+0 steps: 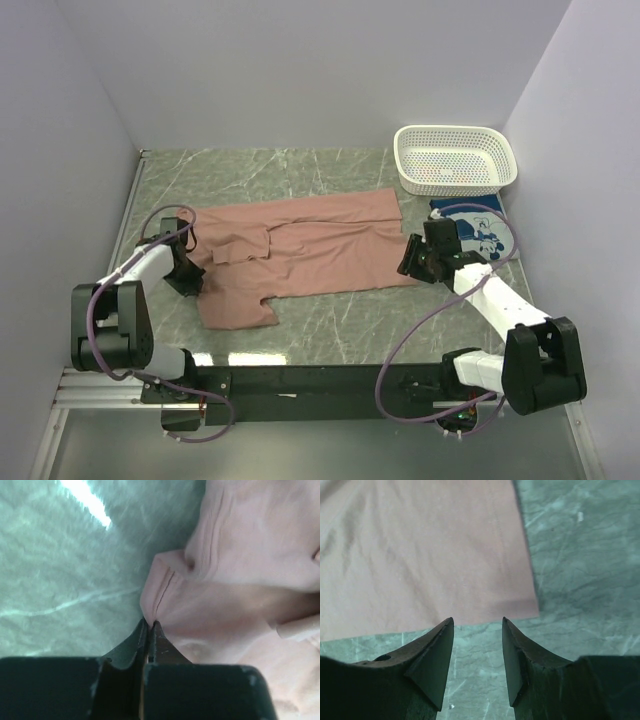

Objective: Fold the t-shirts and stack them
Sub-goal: Fold the tshirt

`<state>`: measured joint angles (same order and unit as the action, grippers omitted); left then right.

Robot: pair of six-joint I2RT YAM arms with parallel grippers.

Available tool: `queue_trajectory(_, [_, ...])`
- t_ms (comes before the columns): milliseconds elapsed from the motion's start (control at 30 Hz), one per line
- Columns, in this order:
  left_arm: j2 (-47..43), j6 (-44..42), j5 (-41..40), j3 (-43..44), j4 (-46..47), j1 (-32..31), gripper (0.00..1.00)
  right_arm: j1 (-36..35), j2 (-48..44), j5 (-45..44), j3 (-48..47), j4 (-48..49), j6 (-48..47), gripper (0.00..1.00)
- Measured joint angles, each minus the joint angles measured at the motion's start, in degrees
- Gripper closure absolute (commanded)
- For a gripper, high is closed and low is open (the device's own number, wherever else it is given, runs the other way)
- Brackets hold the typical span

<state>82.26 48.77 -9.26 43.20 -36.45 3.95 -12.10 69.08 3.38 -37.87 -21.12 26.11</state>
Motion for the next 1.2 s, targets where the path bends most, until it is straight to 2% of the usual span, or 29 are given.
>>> queue_trajectory(400, [-10.62, 0.04, 3.87, -0.52, -10.14, 0.00, 0.99, 7.98, 1.25, -0.85, 1.64, -2.49, 2.29, 0.46])
queue_trajectory(900, [-22.45, -0.68, 3.48, -0.46, -20.90, 0.00, 0.99, 12.79, 4.42, 1.81, 1.66, -2.49, 3.43, 0.46])
queue_trajectory(1200, [-22.25, -1.38, 3.10, -0.46, -21.68, 0.00, 0.99, 13.00, 8.31, 4.70, 1.55, -1.99, 3.65, 0.47])
